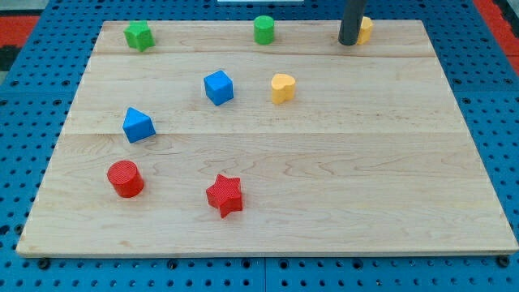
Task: Push the red star below the blue triangle
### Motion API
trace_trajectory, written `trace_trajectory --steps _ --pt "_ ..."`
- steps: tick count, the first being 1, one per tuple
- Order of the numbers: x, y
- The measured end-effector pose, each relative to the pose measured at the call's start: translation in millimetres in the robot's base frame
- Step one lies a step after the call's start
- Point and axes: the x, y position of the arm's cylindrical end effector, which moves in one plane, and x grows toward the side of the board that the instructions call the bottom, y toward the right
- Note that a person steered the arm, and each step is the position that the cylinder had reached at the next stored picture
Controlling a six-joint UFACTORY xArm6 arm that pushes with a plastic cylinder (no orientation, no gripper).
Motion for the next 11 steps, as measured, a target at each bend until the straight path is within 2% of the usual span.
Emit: trace_trajectory --steps 1,3,5,7,8,9,10,11 --pt "38.4 -10.6" --pt "154.1 -24.2" --pt "153.8 -28.6" --pt "294.0 -72.6" --pt "308.3 -148.3" --pt "308.9 -197.4" --pt "334.4 -191.5" --pt "328.6 -213.3"
